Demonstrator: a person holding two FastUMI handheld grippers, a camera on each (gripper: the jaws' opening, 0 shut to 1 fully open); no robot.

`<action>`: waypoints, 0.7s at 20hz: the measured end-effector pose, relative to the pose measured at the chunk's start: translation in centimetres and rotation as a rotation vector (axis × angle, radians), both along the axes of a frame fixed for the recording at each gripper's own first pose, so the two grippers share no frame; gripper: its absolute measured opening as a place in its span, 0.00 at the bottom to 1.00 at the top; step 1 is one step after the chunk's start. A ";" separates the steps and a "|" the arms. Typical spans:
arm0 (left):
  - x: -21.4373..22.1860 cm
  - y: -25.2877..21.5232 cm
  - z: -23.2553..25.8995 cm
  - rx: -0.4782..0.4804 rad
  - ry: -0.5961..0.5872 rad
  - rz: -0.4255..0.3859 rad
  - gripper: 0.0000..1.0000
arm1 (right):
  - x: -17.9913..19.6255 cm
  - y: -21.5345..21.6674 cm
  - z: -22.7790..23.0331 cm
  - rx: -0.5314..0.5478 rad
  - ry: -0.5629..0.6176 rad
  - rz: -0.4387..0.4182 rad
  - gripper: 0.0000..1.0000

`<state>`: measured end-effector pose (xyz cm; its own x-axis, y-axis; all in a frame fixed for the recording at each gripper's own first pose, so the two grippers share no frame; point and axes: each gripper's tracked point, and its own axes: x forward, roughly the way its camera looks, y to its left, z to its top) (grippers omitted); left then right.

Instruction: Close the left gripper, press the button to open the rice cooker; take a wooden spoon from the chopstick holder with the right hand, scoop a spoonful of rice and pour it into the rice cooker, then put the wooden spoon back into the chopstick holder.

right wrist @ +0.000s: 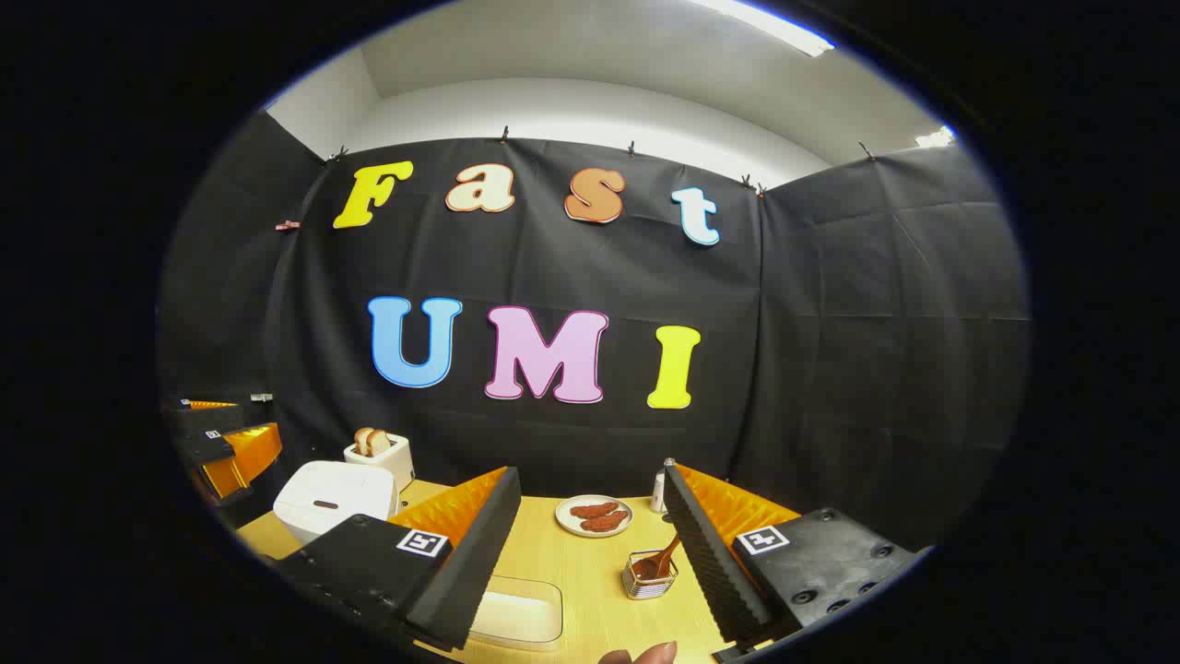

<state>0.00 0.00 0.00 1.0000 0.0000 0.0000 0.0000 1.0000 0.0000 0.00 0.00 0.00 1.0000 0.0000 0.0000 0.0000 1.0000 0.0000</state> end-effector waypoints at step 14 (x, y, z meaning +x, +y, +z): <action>0.2 0.4 -1.7 0.016 0.029 0.042 0.94 | 2.4 -0.8 -2.0 0.028 0.028 0.016 0.97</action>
